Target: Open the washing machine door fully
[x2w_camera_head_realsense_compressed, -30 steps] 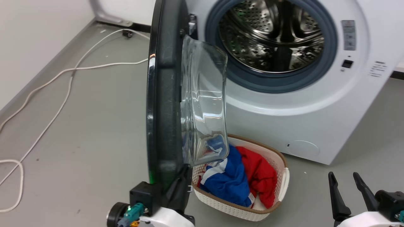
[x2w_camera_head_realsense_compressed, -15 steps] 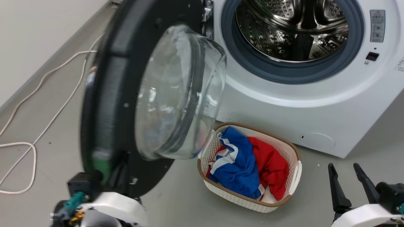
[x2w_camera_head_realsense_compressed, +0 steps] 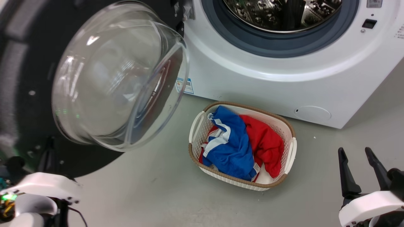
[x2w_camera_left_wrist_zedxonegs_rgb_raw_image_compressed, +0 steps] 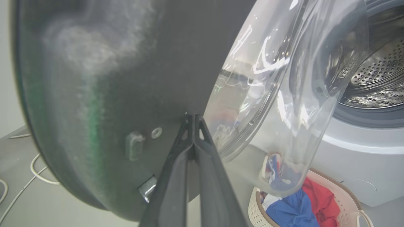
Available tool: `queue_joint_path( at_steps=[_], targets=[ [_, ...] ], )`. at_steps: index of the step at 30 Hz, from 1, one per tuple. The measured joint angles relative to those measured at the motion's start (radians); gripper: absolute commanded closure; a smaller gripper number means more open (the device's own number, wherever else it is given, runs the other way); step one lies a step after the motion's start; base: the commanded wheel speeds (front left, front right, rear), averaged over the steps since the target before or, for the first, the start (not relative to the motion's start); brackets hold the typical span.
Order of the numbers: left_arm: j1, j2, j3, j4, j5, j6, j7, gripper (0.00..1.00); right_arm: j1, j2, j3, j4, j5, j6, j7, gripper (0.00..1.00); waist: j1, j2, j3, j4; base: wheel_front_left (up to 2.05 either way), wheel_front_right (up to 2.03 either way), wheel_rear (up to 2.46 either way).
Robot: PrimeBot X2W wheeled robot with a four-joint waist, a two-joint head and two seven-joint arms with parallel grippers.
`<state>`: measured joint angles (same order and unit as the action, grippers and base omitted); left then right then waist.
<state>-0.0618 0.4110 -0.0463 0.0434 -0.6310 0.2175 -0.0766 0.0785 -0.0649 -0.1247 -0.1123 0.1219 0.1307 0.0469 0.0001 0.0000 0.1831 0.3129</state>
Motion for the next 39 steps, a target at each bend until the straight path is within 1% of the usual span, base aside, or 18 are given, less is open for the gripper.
queue_joint_path(
  at_steps=[8, 11, 15, 18, 24, 32, 34, 39],
  targets=[
    [-0.076, 0.059, 0.091, 0.148, -0.051, -0.048, -0.052, 1.00, -0.023, -0.011, 0.000, -0.013, 0.000, 0.000, 0.007, 0.00, 0.0000, 0.0000, 0.044, -0.016, 0.00, 0.00, 0.00],
    [-0.098, 0.077, 0.105, 0.194, -0.060, -0.065, -0.068, 1.00, -0.028, -0.011, 0.001, -0.012, 0.000, 0.000, 0.007, 0.00, 0.0000, 0.0000, 0.050, -0.020, 0.00, 0.00, 0.00],
    [-0.108, 0.081, 0.107, 0.231, -0.061, -0.076, -0.084, 1.00, -0.032, -0.011, 0.003, -0.004, 0.002, 0.000, 0.005, 0.00, -0.0001, 0.0000, 0.046, -0.027, 0.00, 0.00, 0.00],
    [-0.107, 0.074, 0.102, 0.239, -0.059, -0.075, -0.097, 1.00, -0.032, -0.011, 0.004, 0.008, 0.006, 0.000, 0.000, 0.00, -0.0001, 0.0000, 0.036, -0.029, 0.00, 0.00, 0.00],
    [-0.046, 0.046, 0.073, 0.190, -0.029, -0.051, -0.122, 1.00, -0.032, -0.008, 0.007, 0.035, 0.011, 0.000, -0.013, 0.00, -0.0001, 0.0000, -0.002, -0.030, 0.00, 0.00, 0.00],
    [0.101, -0.006, 0.003, 0.052, 0.030, 0.010, -0.120, 1.00, -0.001, 0.002, 0.015, 0.073, 0.021, 0.000, -0.033, 0.00, -0.0001, 0.0000, -0.085, -0.022, 0.00, 0.00, 0.00],
    [0.134, -0.024, -0.028, 0.017, 0.040, 0.013, -0.111, 1.00, 0.006, 0.004, 0.017, 0.081, 0.022, 0.000, -0.038, 0.00, -0.0001, 0.0000, -0.106, -0.019, 0.00, 0.00, 0.00],
    [0.197, -0.063, -0.091, -0.022, 0.057, 0.024, -0.098, 1.00, 0.016, 0.009, 0.032, 0.104, 0.029, 0.000, -0.047, 0.00, -0.0002, 0.0000, -0.155, -0.022, 0.00, 0.00, 0.00]
  ],
)
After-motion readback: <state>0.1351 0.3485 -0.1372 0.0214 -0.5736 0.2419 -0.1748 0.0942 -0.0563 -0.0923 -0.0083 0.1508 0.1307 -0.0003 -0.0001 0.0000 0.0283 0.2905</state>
